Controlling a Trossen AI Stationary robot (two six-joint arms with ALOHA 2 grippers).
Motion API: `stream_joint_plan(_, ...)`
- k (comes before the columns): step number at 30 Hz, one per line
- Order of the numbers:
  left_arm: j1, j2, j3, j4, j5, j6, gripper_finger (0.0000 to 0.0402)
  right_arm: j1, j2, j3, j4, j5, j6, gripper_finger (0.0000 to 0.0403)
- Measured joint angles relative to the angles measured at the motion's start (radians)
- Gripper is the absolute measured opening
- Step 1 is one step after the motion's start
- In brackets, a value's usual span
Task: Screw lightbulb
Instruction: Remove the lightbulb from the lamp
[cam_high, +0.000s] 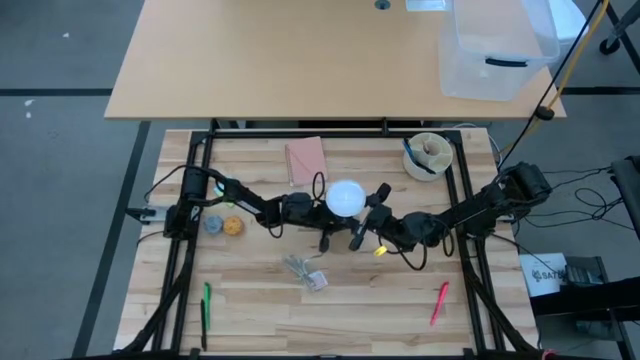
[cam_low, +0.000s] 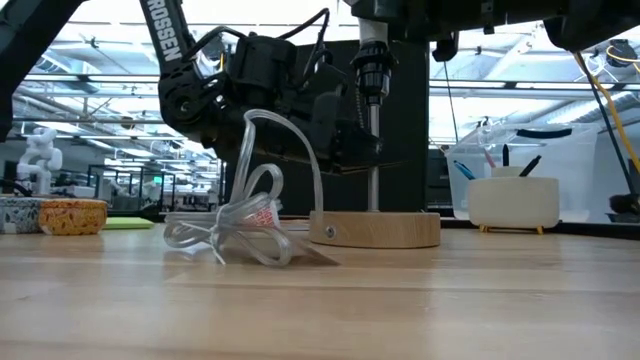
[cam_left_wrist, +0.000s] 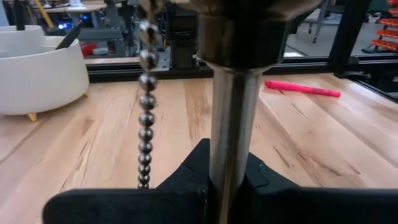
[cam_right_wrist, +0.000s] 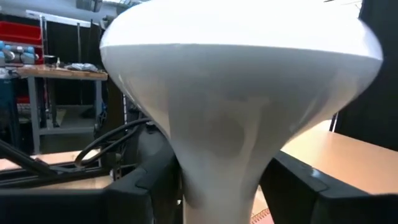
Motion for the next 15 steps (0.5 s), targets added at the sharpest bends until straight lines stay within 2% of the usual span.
stream_joint_plan(4, 0.001, 0.000, 0.000, 0.000, 0.035, 0.012, 0.0024, -0.001, -0.001, 0.000, -0.016, -0.023, 0.002, 0.0175)
stream_joint_plan(15, 0.003, 0.000, -0.001, -0.003, 0.128, 0.019, 0.0024, -0.009, -0.011, 0.000, -0.060, -0.081, -0.001, 0.0175)
